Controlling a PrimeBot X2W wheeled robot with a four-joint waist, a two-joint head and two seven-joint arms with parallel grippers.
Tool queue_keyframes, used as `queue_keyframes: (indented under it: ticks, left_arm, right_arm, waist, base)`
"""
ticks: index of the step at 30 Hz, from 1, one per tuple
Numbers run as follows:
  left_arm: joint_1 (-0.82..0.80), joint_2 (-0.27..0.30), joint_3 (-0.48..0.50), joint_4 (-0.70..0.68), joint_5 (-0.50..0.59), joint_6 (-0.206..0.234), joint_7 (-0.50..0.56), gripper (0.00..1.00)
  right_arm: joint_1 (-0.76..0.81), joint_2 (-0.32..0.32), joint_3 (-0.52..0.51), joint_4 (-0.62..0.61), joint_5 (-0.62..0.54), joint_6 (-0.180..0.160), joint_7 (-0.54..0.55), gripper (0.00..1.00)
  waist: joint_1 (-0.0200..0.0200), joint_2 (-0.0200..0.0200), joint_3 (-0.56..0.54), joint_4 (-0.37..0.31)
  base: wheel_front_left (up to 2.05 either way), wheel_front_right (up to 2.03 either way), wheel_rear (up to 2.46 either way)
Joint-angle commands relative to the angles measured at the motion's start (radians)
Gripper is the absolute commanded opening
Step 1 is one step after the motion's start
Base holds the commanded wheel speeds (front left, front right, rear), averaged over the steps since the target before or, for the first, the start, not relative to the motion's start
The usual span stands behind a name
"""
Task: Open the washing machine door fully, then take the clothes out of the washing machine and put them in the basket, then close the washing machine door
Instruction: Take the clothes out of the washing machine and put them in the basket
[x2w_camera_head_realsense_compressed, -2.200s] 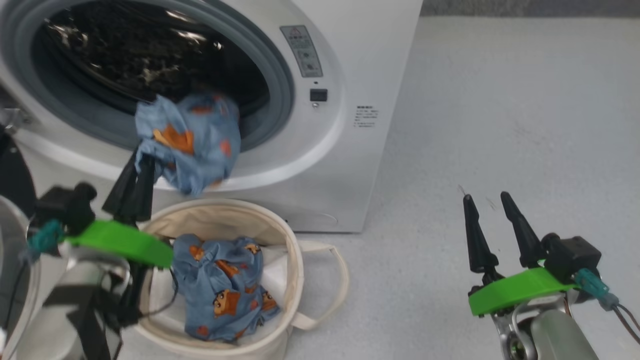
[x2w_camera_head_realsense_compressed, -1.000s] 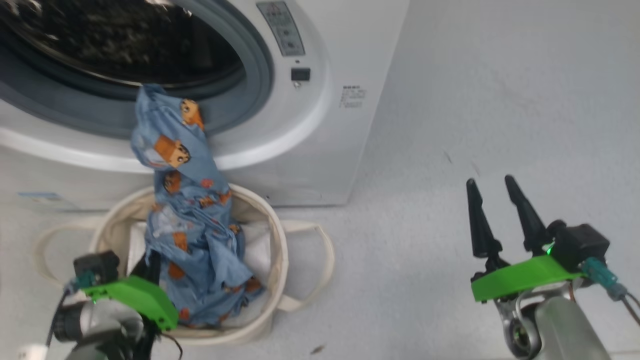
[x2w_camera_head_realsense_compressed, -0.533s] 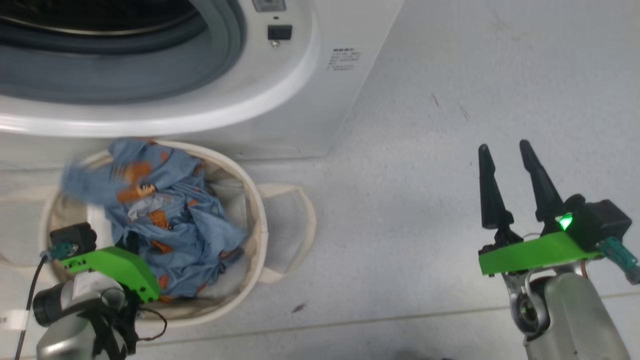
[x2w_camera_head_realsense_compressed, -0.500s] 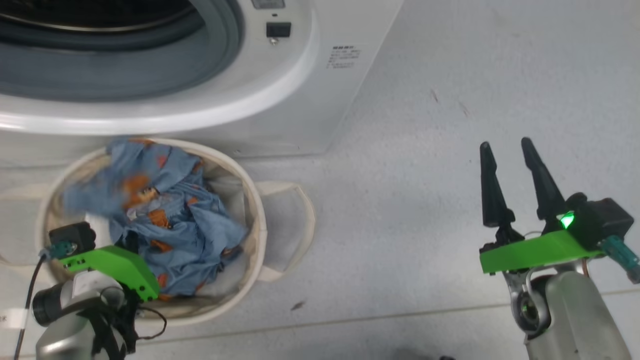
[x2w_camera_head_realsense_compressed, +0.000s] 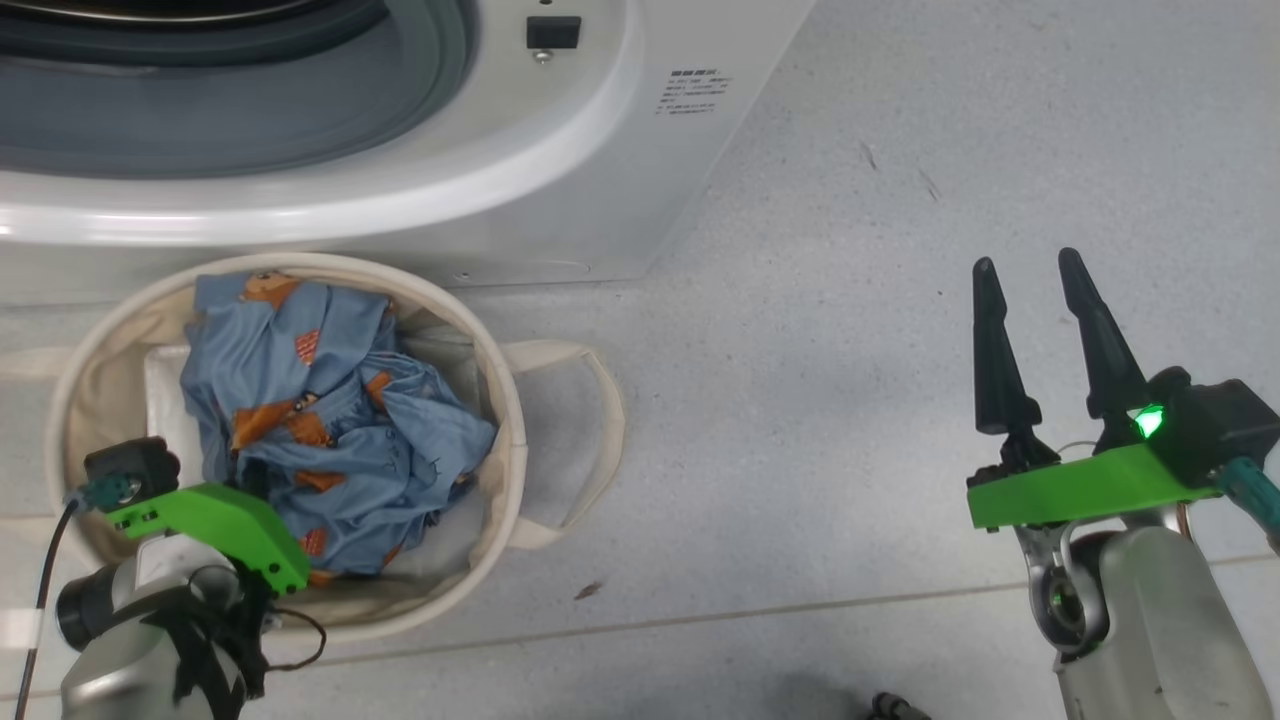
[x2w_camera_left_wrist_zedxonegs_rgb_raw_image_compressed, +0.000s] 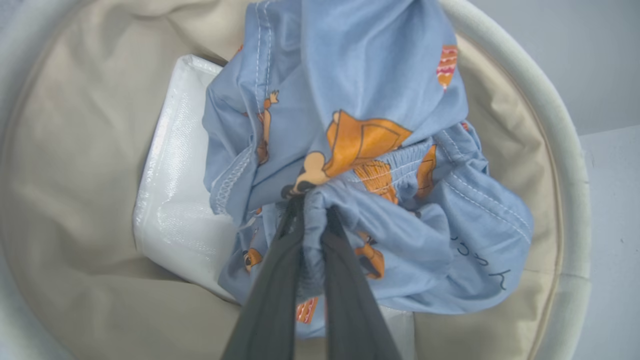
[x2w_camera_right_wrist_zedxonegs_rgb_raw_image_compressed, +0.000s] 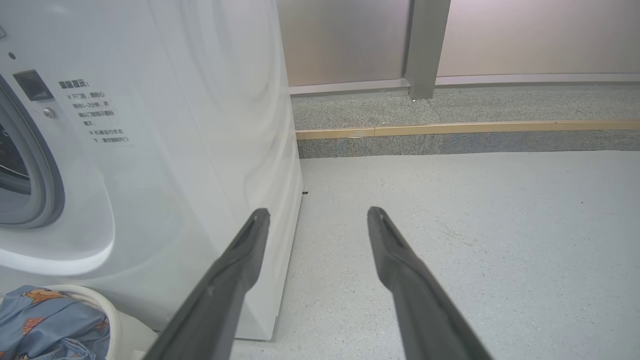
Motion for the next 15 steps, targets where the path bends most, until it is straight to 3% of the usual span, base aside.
queue_keyframes:
  ticks: [1, 2, 3, 15]
  left_arm:
    - [0.003, 0.036, 0.018, -0.003, -0.01, -0.004, -0.013, 0.15]
    - [0.005, 0.035, 0.018, -0.003, -0.011, -0.004, -0.021, 0.88]
    - [0.007, 0.034, 0.019, -0.003, -0.012, -0.004, -0.029, 1.0]
    - [0.06, 0.041, -0.032, -0.013, 0.042, -0.003, -0.096, 1.0]
  right_arm:
    - [-0.001, -0.004, 0.016, -0.03, -0.005, 0.001, -0.012, 1.0]
    - [-0.001, -0.004, 0.018, -0.028, -0.005, 0.001, -0.012, 1.0]
    - [-0.001, -0.004, 0.02, -0.026, -0.004, 0.001, -0.012, 1.0]
    - [0.013, -0.006, 0.05, 0.036, 0.011, 0.001, -0.012, 1.0]
  waist:
    - [0.0, 0.0, -0.006, 0.003]
    - [0.0, 0.0, -0.01, 0.005]
    - [0.0, 0.0, -0.016, 0.008]
    - [0.0, 0.0, -0.152, 0.051]
  base:
    - [0.0, 0.0, 0.0]
    - [0.0, 0.0, 0.0]
    - [0.0, 0.0, 0.0]
    - [0.0, 0.0, 0.0]
